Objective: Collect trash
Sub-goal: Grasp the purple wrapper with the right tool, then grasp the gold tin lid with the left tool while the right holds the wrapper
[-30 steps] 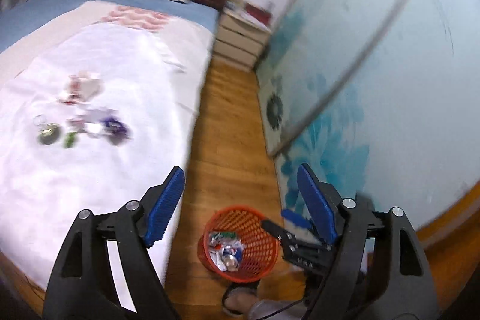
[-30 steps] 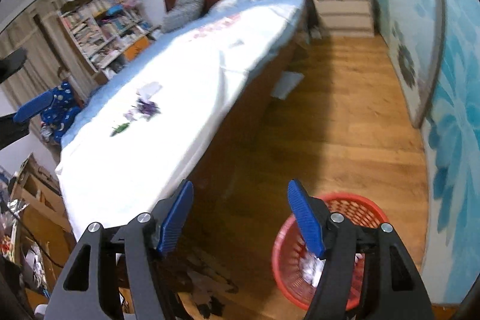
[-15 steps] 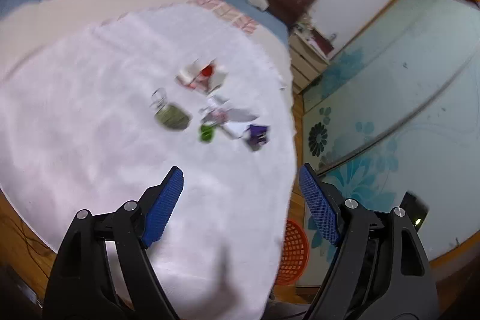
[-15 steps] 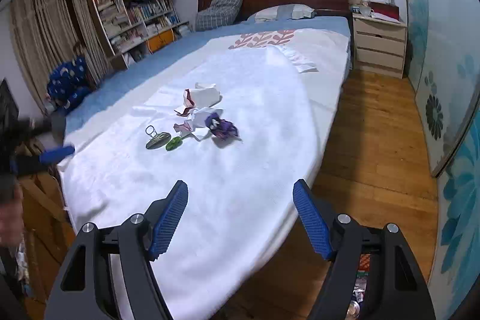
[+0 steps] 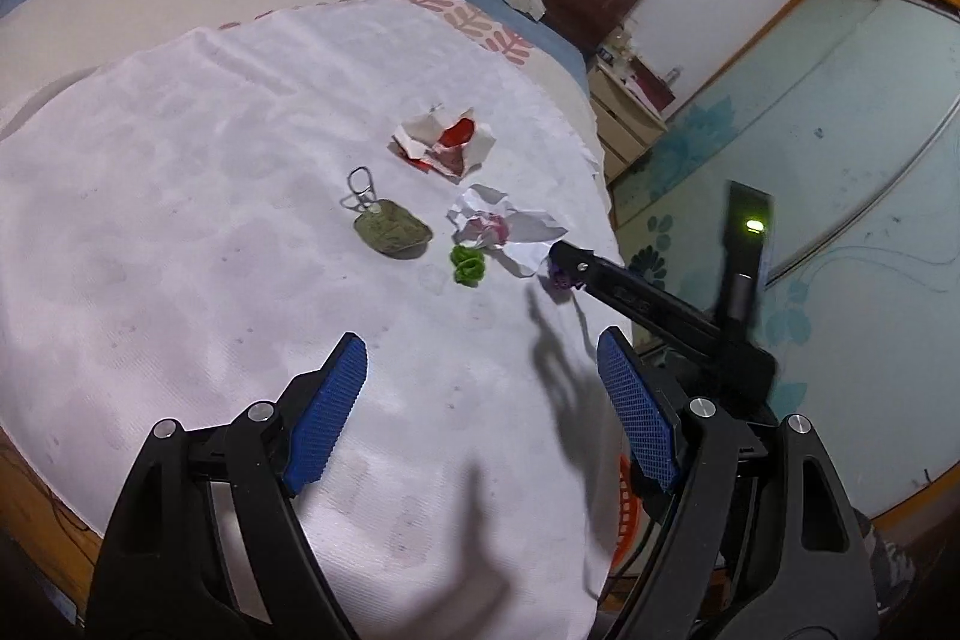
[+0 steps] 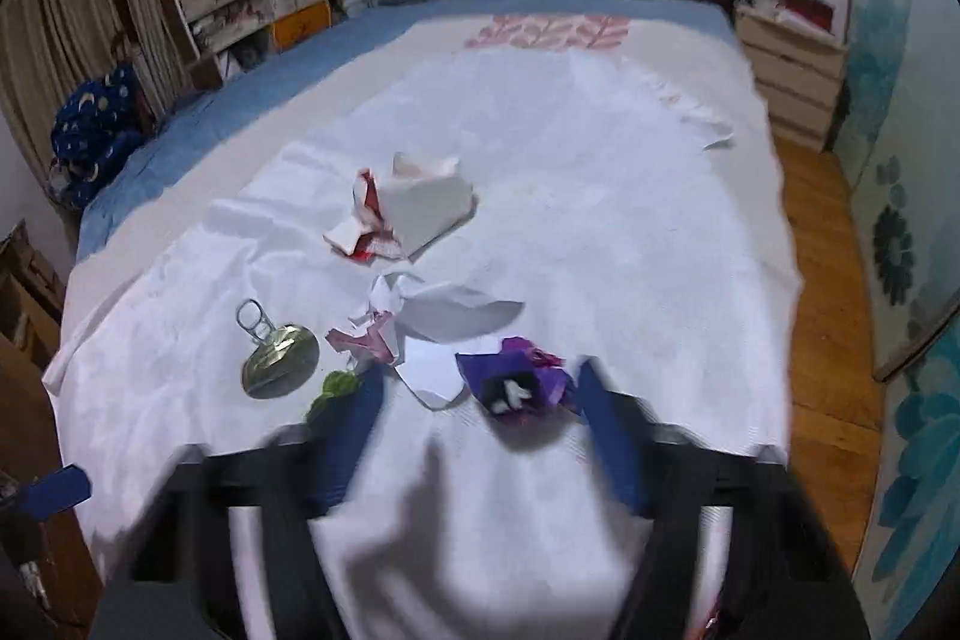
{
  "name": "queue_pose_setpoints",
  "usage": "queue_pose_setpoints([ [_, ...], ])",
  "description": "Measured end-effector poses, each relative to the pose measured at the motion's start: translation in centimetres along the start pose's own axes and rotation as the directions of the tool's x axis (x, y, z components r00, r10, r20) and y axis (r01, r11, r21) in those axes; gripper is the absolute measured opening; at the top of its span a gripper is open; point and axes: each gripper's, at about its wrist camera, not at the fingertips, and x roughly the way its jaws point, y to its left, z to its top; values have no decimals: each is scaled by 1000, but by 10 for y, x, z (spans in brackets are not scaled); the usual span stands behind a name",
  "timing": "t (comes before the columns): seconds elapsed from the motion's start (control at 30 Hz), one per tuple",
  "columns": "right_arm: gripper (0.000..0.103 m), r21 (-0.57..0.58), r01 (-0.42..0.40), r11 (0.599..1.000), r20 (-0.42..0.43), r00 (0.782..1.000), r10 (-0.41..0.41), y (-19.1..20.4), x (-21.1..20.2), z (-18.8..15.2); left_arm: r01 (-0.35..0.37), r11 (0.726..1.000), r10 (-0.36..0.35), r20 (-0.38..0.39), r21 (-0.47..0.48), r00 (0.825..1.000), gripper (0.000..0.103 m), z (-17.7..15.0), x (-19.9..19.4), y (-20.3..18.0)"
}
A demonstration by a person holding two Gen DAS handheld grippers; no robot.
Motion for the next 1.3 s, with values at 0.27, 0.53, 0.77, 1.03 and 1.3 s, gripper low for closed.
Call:
queue_pose_setpoints([
  [0.27, 16, 15, -85, 996, -12, 996, 85, 2, -13, -20, -2, 999, 1, -10, -45, 1000, 79, 5, 6, 16],
  [0.53, 16, 140, -299, 944, 77, 954, 290, -15, -94, -85, -32, 994, 31, -10, -106, 999, 81, 13, 27, 25],
  [0.77, 16, 89, -321, 943, 93, 945, 313, -22, -99, -122, -197, 980, 196, -22, -31, 980, 82, 28, 61, 9],
  [1.03, 16, 65, -352, 934, 131, 931, 342, -37, -90, -103, -274, 962, 274, -50, -6, 961, 82, 51, 113, 1],
  [1.3, 16, 96, -426, 900, 102, 903, 417, -59, -75, -89, -438, 898, 440, -56, 47, 896, 80, 50, 145, -6],
])
